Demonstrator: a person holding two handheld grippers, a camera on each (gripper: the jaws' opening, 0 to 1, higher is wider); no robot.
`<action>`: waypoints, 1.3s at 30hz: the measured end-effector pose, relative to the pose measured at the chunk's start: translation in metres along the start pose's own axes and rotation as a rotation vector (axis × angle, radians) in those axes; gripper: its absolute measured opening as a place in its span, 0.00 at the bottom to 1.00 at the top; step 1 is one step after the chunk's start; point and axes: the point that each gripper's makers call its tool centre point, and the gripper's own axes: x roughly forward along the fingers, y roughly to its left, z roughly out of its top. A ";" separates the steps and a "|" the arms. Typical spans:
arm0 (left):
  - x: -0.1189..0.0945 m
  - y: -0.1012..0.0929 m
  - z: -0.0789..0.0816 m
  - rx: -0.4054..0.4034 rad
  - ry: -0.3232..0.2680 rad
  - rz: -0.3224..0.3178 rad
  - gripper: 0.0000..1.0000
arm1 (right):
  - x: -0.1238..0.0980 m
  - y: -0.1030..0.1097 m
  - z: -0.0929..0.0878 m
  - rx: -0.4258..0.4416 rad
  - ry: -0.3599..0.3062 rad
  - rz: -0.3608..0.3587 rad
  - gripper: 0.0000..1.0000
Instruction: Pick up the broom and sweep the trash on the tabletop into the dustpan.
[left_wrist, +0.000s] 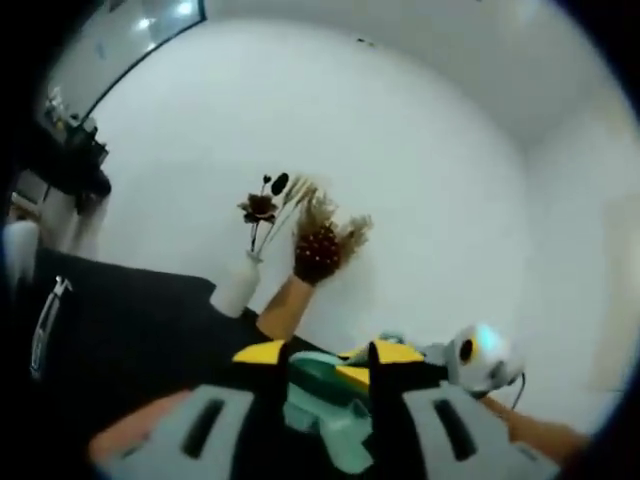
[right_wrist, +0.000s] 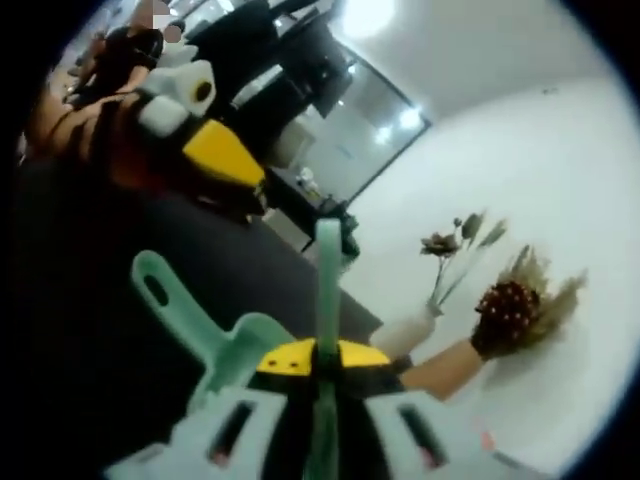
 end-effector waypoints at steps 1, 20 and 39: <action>0.000 -0.001 0.000 0.014 0.003 -0.002 0.33 | 0.001 -0.002 -0.001 0.003 0.000 0.002 0.07; 0.027 -0.061 -0.027 0.471 0.064 0.051 0.40 | 0.007 -0.003 -0.001 -0.006 0.003 -0.015 0.07; 0.050 -0.049 -0.026 0.493 0.082 0.060 0.22 | 0.009 0.003 0.001 -0.028 0.005 -0.007 0.07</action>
